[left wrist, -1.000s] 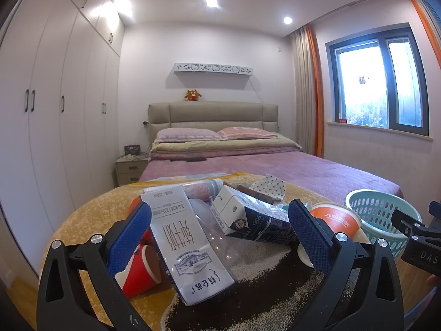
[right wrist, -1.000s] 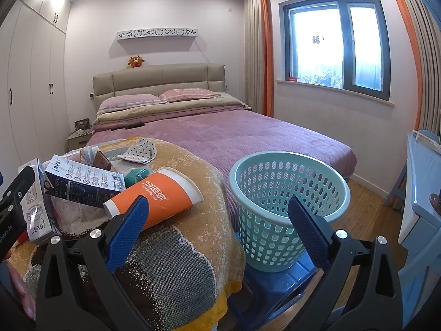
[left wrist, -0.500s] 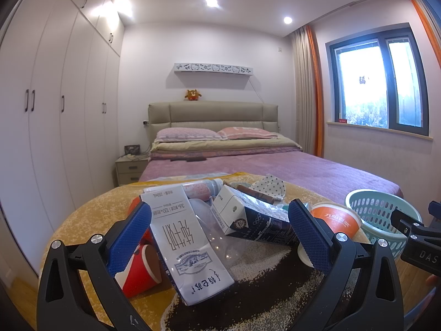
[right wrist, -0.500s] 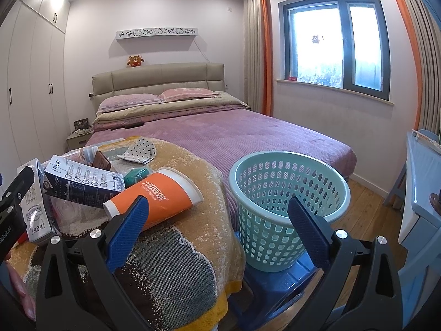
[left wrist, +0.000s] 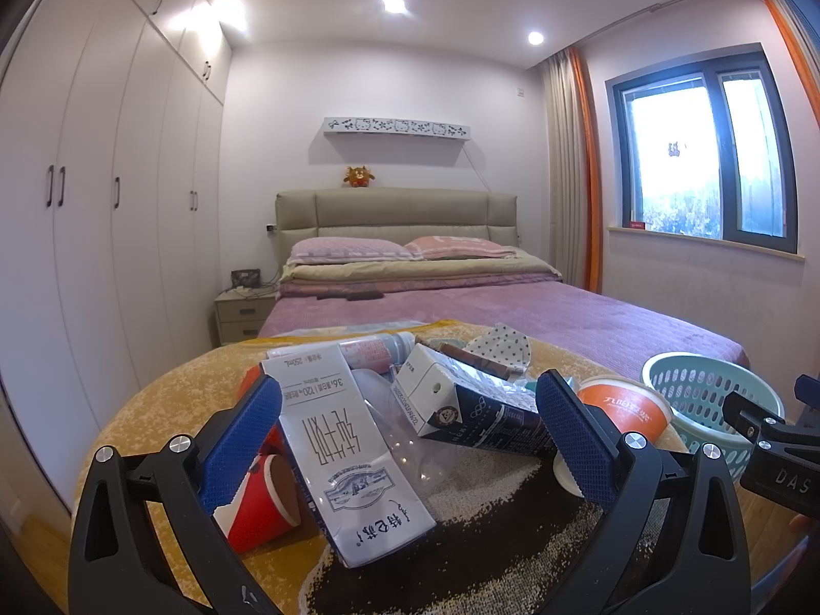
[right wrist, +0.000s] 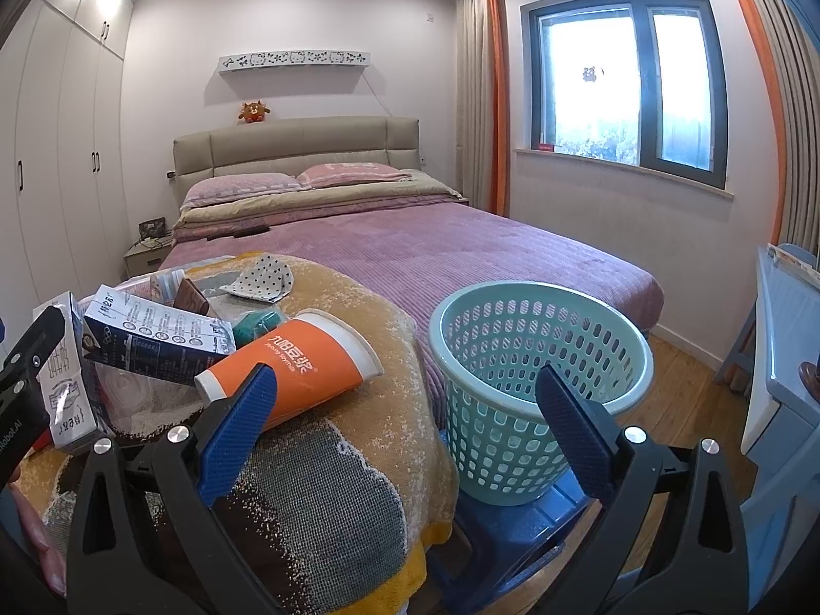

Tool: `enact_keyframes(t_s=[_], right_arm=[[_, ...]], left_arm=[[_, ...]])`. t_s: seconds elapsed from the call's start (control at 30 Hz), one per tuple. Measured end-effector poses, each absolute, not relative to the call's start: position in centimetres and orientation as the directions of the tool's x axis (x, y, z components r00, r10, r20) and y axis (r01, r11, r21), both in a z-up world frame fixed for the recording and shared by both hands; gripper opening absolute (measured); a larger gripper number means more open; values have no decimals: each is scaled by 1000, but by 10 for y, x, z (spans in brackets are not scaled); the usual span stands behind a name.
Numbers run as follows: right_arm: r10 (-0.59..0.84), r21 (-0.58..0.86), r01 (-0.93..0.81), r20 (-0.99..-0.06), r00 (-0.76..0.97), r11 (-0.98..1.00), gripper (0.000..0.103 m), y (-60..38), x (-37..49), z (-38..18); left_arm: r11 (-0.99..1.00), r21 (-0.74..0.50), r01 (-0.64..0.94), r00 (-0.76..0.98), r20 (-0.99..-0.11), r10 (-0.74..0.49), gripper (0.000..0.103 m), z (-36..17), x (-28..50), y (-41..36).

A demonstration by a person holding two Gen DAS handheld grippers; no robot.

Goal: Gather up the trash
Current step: 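Grasp the white milk carton with the left tool while the right tool grasps the orange paper cup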

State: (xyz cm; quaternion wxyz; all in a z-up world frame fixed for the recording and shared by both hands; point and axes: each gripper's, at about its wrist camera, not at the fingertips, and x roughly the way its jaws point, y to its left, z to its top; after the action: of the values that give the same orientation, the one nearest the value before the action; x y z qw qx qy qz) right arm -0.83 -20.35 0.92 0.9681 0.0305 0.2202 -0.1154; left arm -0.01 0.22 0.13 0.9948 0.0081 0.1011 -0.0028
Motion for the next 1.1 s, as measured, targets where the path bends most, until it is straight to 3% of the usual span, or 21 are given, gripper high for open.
enact_keyframes(t_s=[0.23,0.33,0.4,0.53,0.6,0.67,0.8,0.97,1.1], right_arm=[[-230,-14,249,-438,869,968,96,-201,-6,14],[-226,-22,240,-425,877,971,91,-199,-7,18],[-213,-21,227,-439,873,974,87,-196,-3,17],[-165,-5,187,-496,853,982,68,-188,9,12],[-130,24,167,-525,841,986,63,-187,15,11],[-98,59,155,-548,830,986,63,-187,22,11],[-34,131,139,-597,802,982,63,-191,36,12],[37,199,119,-641,767,973,64,-185,54,11],[90,238,102,-678,729,966,73,-174,65,4]], left_arm=[[999,-34,-15,979,-204,8,96,3,-7,15],[998,-50,-48,972,-232,35,96,4,-16,30],[997,-46,-66,958,-282,50,96,5,-14,41],[994,-103,-30,893,-450,-19,96,6,12,66],[990,-143,-22,863,-503,-54,88,6,24,75],[986,-166,6,846,-525,-93,85,6,33,78],[994,-98,50,831,-549,-96,82,8,46,61],[997,-59,50,753,-653,-76,84,-15,73,40],[1000,19,24,737,-676,-5,84,-32,79,32]])
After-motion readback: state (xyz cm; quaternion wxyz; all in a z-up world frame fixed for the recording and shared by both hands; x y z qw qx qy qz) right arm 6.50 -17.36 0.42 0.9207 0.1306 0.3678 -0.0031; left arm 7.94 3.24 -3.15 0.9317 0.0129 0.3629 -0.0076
